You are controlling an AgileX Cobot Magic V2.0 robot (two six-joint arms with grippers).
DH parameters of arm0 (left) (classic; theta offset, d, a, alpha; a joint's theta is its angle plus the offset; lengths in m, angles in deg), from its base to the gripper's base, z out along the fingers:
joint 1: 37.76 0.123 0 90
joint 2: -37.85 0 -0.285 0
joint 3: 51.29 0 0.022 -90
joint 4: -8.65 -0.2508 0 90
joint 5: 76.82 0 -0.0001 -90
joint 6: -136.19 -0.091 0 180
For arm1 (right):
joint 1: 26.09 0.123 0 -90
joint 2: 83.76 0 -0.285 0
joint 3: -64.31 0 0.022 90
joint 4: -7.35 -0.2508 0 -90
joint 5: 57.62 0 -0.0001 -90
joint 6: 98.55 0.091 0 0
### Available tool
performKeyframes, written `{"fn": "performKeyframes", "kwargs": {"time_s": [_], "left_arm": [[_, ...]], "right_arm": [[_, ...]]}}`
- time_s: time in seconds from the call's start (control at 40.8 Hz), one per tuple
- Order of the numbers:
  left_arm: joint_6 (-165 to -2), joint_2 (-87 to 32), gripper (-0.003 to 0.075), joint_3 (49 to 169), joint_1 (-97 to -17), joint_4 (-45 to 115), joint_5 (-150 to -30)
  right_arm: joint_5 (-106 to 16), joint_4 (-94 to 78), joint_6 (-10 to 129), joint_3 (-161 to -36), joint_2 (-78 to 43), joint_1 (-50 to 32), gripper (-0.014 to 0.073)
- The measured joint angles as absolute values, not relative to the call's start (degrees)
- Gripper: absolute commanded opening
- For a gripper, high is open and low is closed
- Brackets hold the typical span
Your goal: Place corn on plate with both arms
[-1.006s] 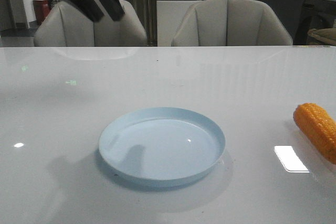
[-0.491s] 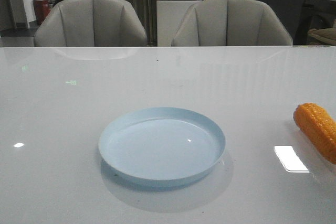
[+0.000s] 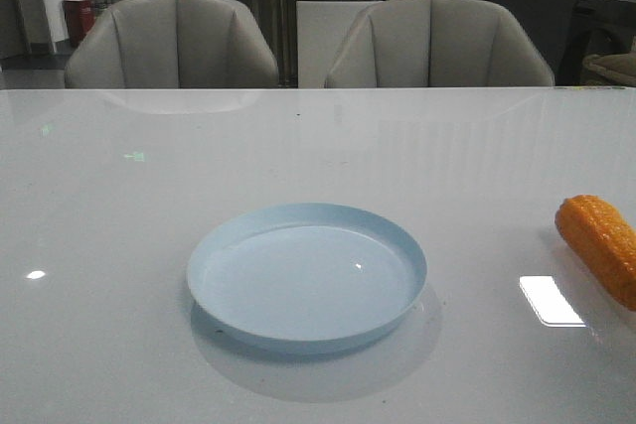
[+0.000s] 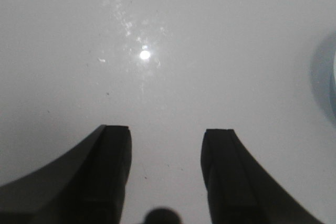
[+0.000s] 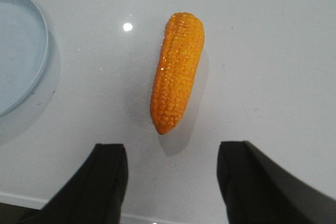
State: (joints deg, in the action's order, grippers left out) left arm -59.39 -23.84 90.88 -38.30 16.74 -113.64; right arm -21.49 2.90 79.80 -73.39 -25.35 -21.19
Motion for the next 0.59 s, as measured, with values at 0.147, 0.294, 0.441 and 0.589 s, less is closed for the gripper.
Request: {"fn": "performKeyframes", "kwargs": {"time_s": [0.147, 0.294, 0.441, 0.589], "left_arm": [[-59.39, -22.66, 0.0383, 88.79, -38.30, 19.21, -114.45], [-59.39, -22.66, 0.0383, 88.68, -38.30, 20.83, -114.68], [-59.39, -22.66, 0.0383, 88.68, -38.30, 21.21, -114.68], [-59.39, -22.66, 0.0383, 88.68, -38.30, 21.32, -114.68]], "right_arm": [[-19.56, 3.02, 79.80, -77.41, -18.11, -21.19, 0.0554], [-17.95, 3.13, 79.80, -83.65, -9.42, -21.19, 0.0595], [-16.56, 3.13, 79.80, -90.75, -0.14, -21.19, 0.0598], [-15.70, 3.13, 79.80, -95.45, 8.22, -21.19, 0.0596]]}}
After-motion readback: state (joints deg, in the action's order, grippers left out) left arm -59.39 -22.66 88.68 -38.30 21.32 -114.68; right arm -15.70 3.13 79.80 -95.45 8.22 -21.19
